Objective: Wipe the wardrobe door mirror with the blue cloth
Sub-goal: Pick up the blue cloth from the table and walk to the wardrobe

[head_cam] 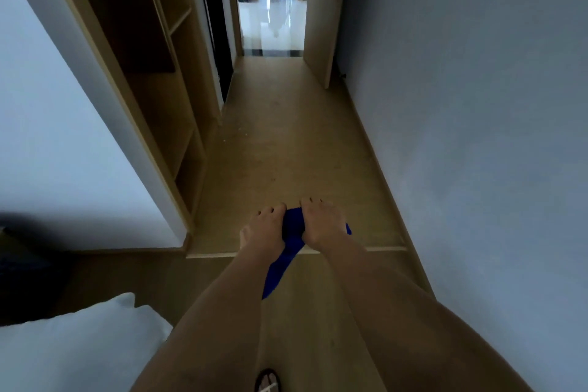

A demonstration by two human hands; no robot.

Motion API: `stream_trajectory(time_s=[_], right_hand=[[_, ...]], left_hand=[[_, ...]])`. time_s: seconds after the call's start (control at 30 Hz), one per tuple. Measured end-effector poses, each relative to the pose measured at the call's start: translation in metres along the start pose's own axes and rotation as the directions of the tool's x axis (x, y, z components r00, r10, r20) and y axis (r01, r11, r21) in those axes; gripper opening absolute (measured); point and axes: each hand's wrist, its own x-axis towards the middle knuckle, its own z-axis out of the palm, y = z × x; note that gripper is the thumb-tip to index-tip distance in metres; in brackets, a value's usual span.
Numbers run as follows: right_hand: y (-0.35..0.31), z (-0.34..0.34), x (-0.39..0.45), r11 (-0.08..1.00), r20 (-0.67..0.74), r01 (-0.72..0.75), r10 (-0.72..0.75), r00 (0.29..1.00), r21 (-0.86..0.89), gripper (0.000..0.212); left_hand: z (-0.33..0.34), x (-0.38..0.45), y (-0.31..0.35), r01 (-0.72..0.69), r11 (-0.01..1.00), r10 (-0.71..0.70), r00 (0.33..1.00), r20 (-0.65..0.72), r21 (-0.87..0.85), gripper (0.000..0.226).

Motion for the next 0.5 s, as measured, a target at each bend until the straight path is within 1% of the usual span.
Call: stream_trajectory(time_s=[0.1, 0.2, 0.3, 0.5], right_hand=[[-0.016, -0.012, 0.056, 0.999, -0.017, -0.019, 0.019, 1.0, -0.034, 0.032], [-0.024, -0.021, 0.1, 0.998, -0.048, -0.018, 0.015, 0.999, -0.064, 0.033], [-0.028, -0.026, 0.141, 0.998, -0.048, -0.019, 0.016, 0.999, -0.061, 0.036], [-0.029, -0.034, 0.227, 0.998, -0.049, 0.028, -0.031, 0.998, -0.054, 0.034]], left_hand=[[-0.019, 0.051, -0.024, 0.009, 0.999, -0.011, 0.999, -0.038, -0.036, 0.042], [-0.031, 0.091, -0.039, 0.023, 0.999, -0.025, 0.998, -0.063, -0.039, 0.046], [-0.038, 0.125, -0.05, 0.039, 0.998, -0.042, 0.997, -0.07, -0.046, 0.049], [-0.049, 0.204, -0.071, 0.084, 0.996, -0.086, 0.994, -0.07, -0.029, 0.043]])
